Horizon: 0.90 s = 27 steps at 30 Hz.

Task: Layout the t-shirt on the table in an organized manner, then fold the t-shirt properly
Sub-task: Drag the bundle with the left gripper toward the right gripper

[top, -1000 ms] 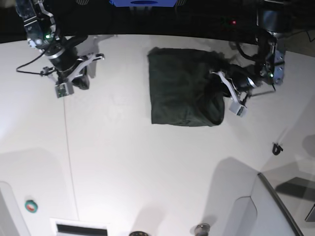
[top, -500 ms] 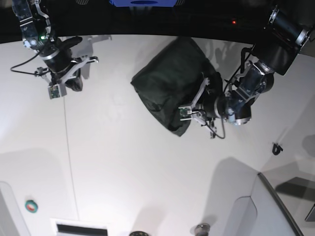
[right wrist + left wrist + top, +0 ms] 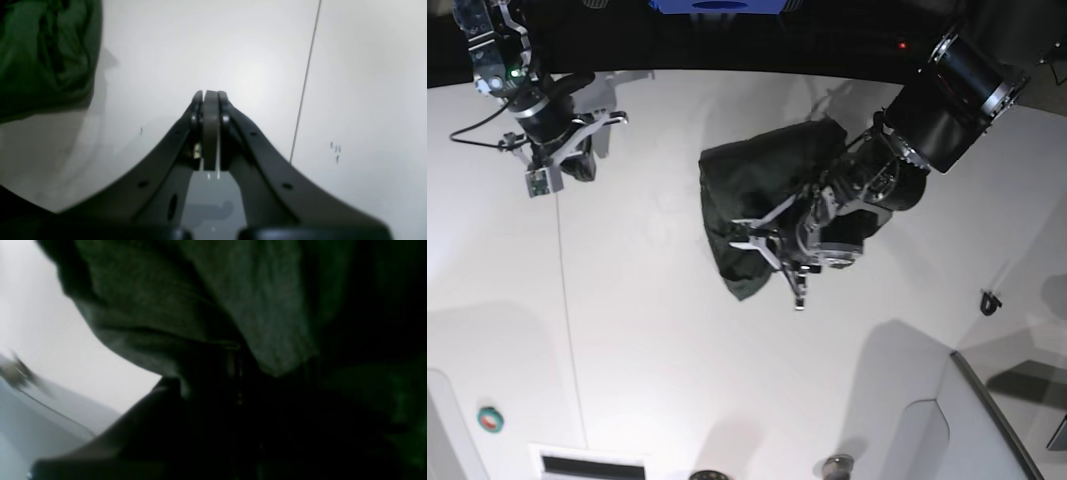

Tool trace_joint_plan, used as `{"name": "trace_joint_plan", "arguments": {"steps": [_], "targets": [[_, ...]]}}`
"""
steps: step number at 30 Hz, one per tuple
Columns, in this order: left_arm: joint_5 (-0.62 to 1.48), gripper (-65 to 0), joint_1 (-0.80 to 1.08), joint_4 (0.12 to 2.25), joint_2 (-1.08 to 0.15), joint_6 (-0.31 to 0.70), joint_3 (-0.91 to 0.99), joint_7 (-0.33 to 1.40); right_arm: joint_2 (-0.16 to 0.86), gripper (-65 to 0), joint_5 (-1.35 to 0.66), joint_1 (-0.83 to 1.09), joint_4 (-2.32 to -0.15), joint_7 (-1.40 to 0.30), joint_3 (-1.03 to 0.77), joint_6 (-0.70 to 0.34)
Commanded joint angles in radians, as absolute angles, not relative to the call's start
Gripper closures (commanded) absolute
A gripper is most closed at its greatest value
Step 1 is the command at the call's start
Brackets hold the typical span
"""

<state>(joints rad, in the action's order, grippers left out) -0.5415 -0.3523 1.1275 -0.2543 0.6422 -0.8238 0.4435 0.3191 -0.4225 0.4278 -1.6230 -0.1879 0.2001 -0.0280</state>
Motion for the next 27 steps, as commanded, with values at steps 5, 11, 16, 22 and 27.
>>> {"name": "trace_joint_plan", "arguments": {"steps": [5,11,16,22,27], "targets": [[-0.495,0.0,-0.354,1.118,-0.209,0.698,-0.911,0.421,0.329,-0.8,-0.427,0.427,-1.639,-0.166,0.194,-0.028],[-0.495,0.0,-0.354,1.116,-0.168,0.698,-0.915,0.421,0.328,-0.8,-0.427,0.427,-1.638,-0.166,0.193,-0.028],[-0.495,0.0,-0.354,1.116,-0.154,0.698,-0.911,0.421,0.318,-0.8,-0.427,0.427,-1.638,-0.168,0.153,-0.028],[-0.495,0.0,-0.354,1.116,-0.148,0.698,-0.917,0.421,0.292,-0.8,-0.427,0.441,-1.638,-0.168,0.101,-0.03],[-0.495,0.0,-0.354,1.119,-0.136,0.698,-0.917,0.421,0.285,-0.8,-0.427,0.441,-1.638,-0.168,0.091,-0.033]]}}
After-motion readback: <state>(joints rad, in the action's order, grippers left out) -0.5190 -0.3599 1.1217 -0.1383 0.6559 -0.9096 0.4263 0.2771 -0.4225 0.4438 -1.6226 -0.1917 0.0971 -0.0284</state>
